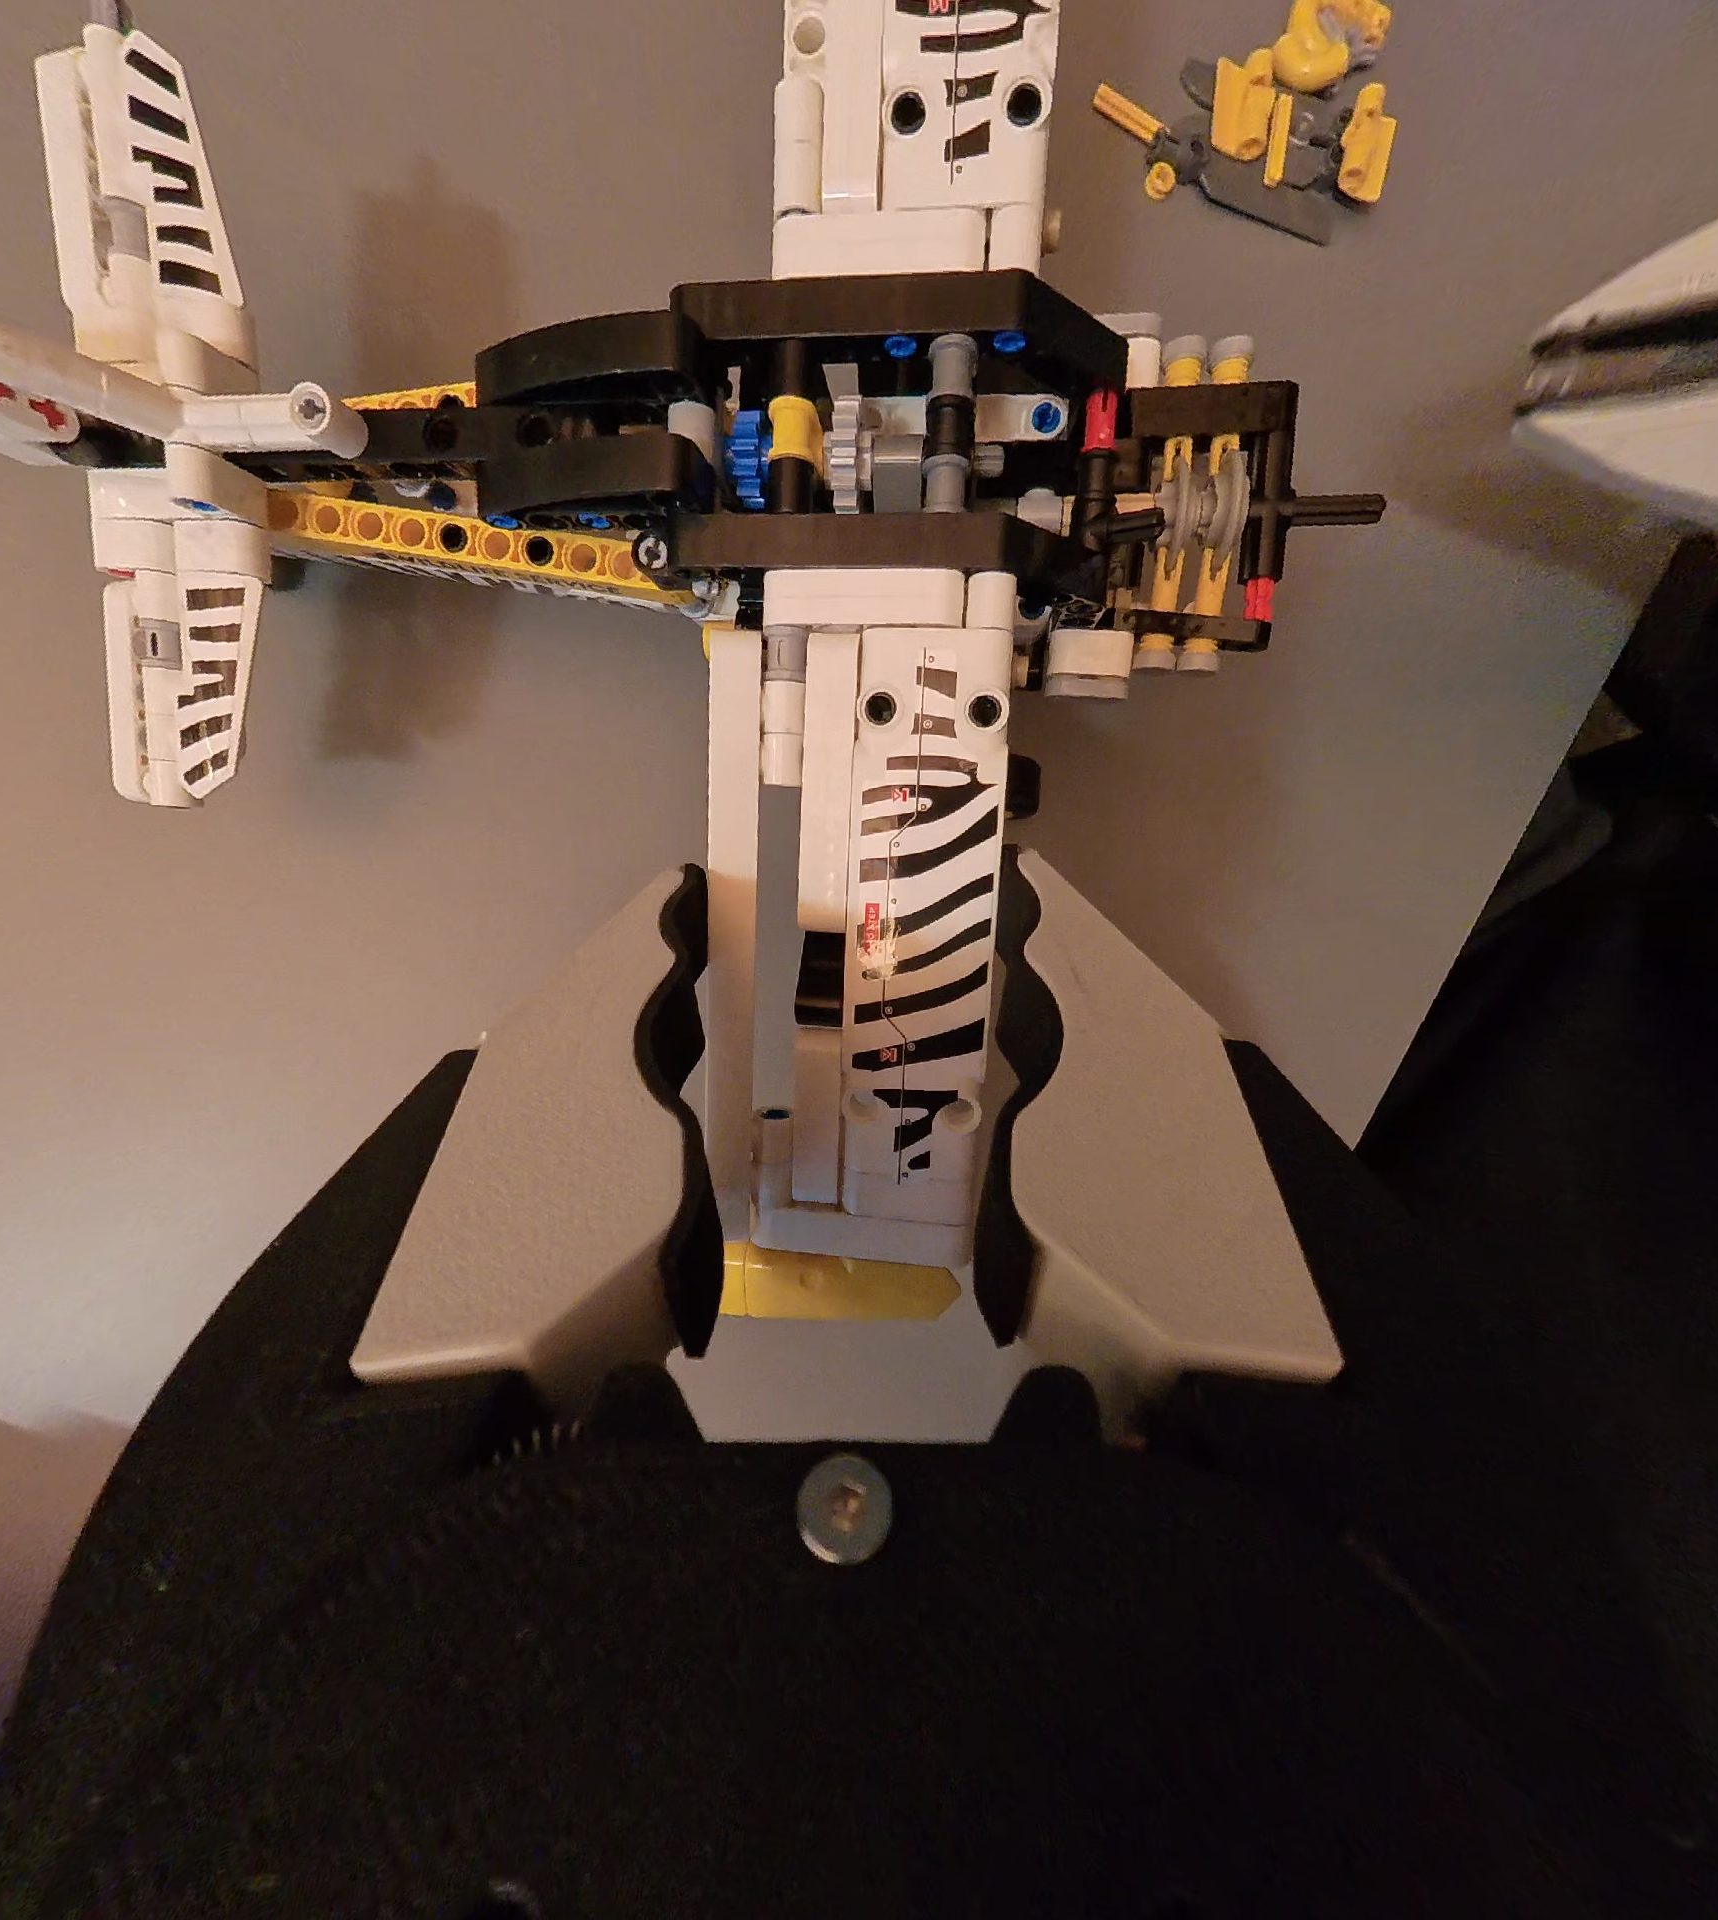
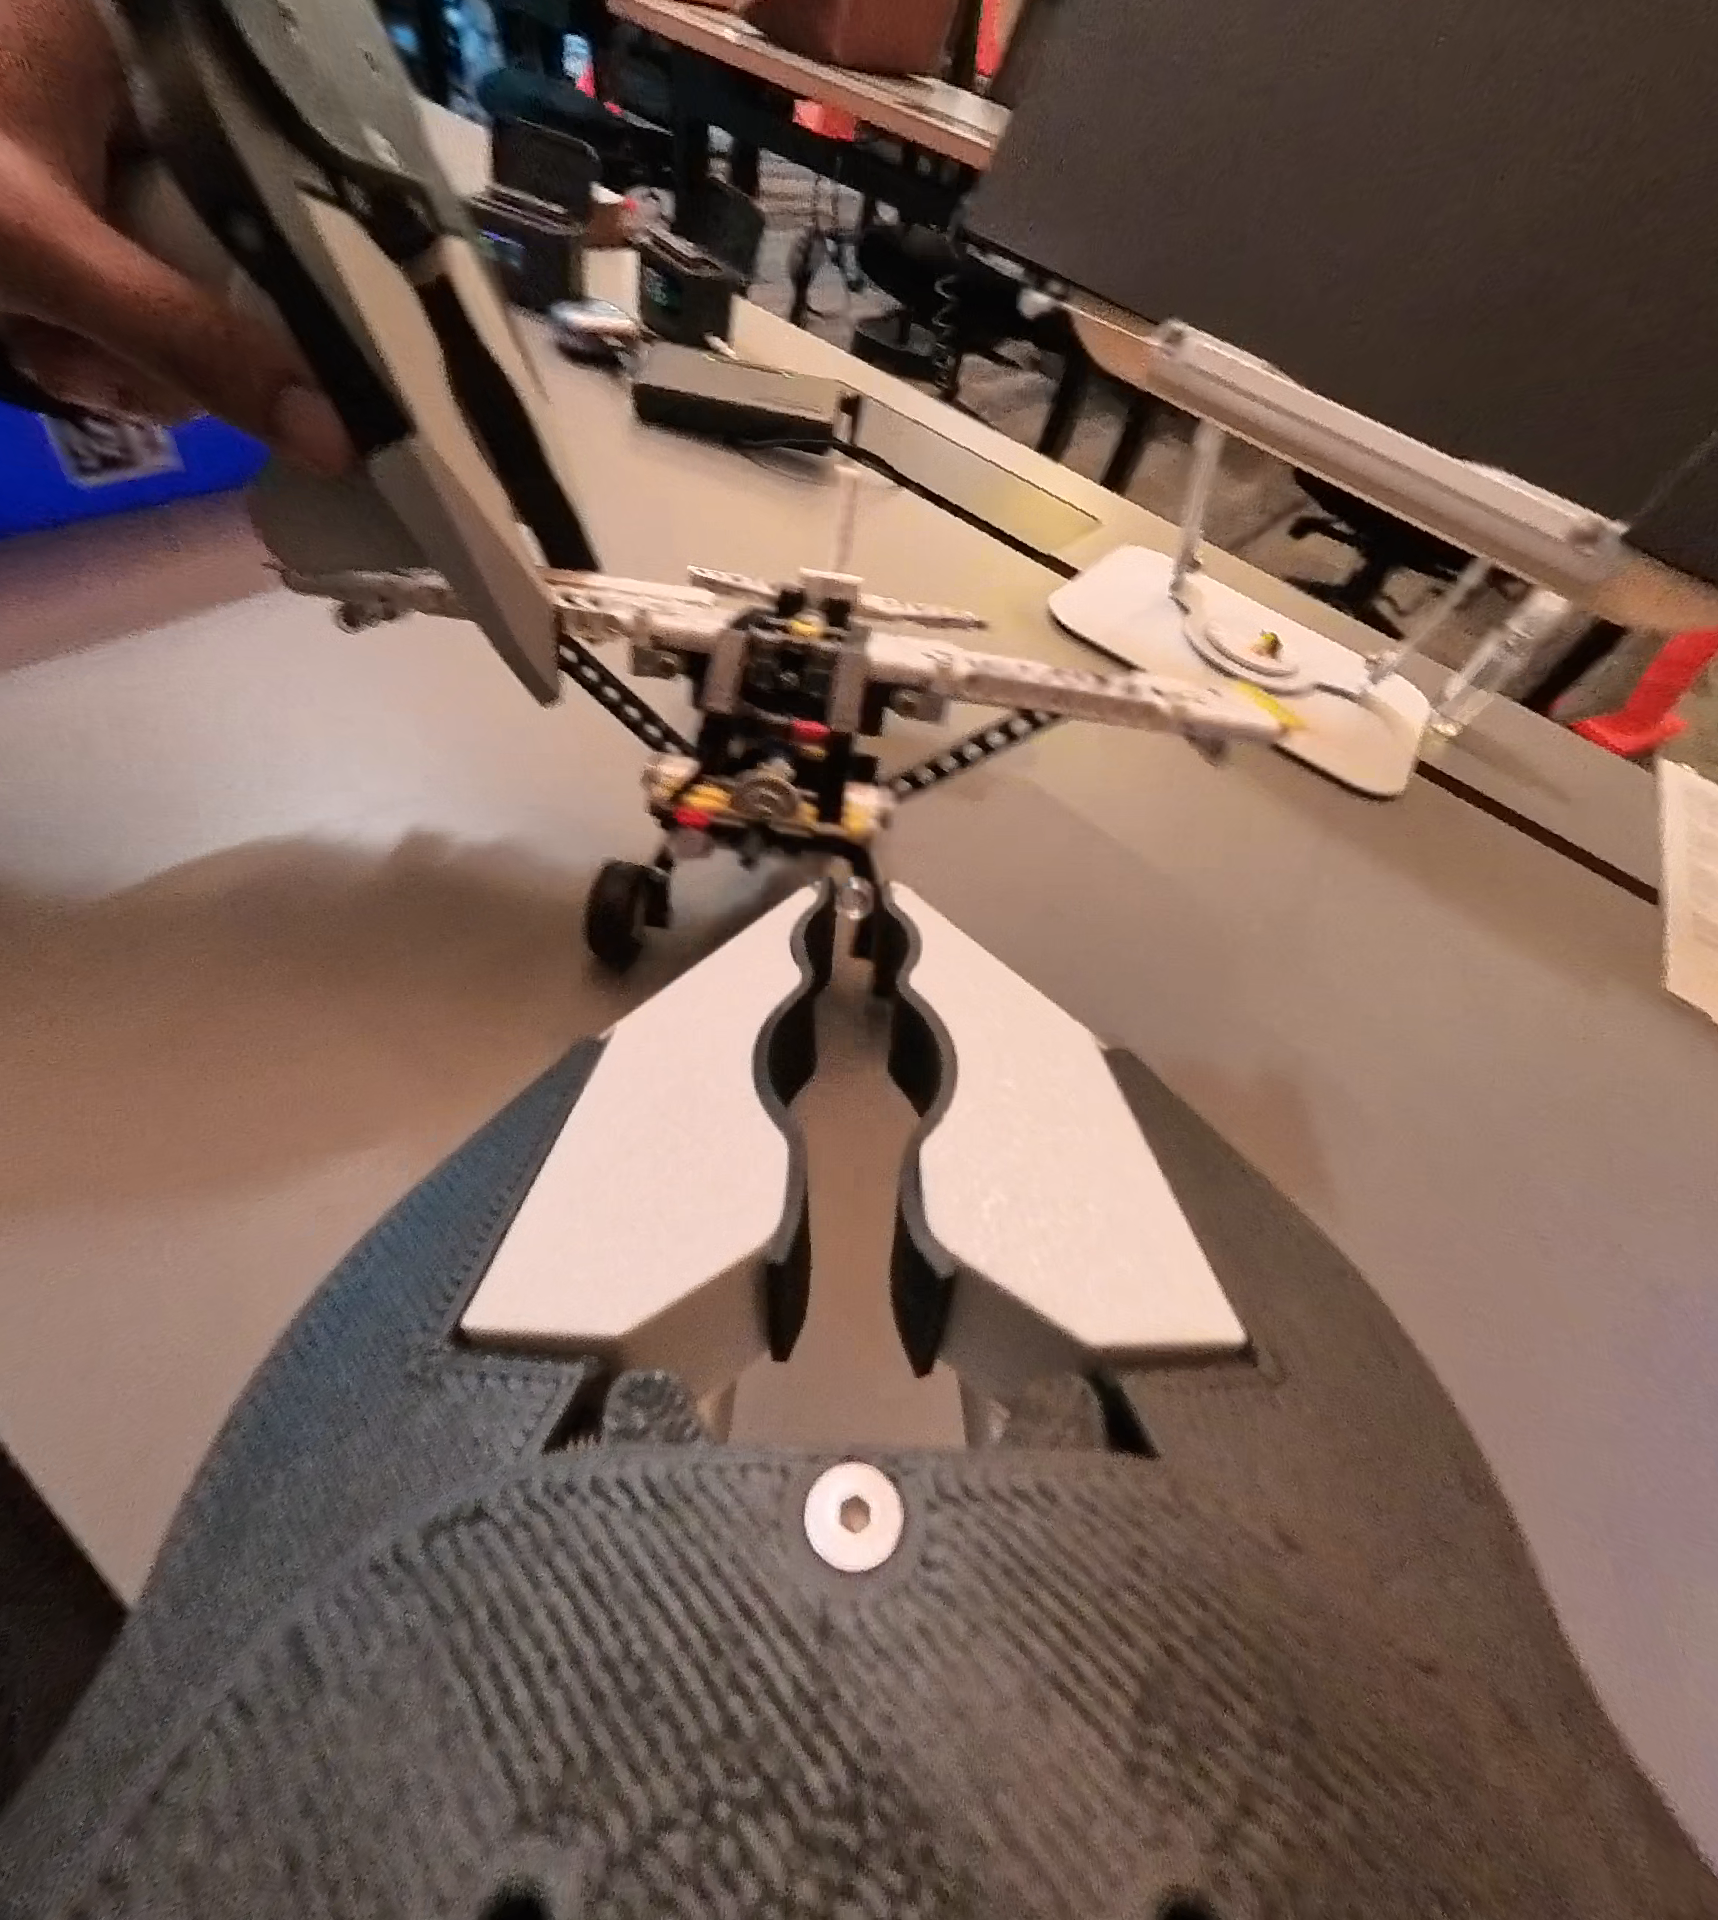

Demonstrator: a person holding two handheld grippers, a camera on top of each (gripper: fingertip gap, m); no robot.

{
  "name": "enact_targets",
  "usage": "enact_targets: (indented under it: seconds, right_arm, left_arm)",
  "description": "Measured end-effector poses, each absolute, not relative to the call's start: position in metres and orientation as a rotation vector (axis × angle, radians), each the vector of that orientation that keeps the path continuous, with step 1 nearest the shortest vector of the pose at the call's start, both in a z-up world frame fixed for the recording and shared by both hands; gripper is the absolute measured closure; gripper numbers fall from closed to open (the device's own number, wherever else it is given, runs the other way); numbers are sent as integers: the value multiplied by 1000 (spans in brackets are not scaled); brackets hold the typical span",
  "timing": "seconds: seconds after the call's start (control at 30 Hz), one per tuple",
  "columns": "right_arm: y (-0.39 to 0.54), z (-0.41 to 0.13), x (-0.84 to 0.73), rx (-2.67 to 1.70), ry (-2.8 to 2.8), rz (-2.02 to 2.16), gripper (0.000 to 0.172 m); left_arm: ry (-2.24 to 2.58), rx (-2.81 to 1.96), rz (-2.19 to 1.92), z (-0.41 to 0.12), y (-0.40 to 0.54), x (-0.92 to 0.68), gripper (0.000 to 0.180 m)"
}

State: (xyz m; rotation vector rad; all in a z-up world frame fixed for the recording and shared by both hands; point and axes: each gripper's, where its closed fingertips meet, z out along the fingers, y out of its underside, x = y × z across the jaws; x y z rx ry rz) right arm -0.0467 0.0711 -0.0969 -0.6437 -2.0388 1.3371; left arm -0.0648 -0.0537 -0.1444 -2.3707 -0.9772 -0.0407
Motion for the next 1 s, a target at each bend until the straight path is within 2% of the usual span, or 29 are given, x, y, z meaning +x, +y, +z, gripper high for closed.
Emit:
enact_targets:
  seconds: [0.07,0.2,0.27,0.4,1.0]
  right_arm:
    - [100,-105,-57,-696,-2023,1218,166]
    - [195,-158,-83,-881,-2054,747,167]
    - [211,-173,-84,-997,-2079,795,166]
    - [213,-171,-89,-1149,-2045,993,166]
    - [226,-191,-109,-1335,-2100,987,165]
  left_arm:
    - [-977,-2371,-41,-145,-54,-65,126]
    - [-965,-2368,-17,-142,-52,-66,125]
    - [-958,-2366,-8,-142,-50,-67,125]
    - [-952,-2361,-9,-140,-48,-67,125]
    - [-920,-2346,-30,-140,-46,-67,126]
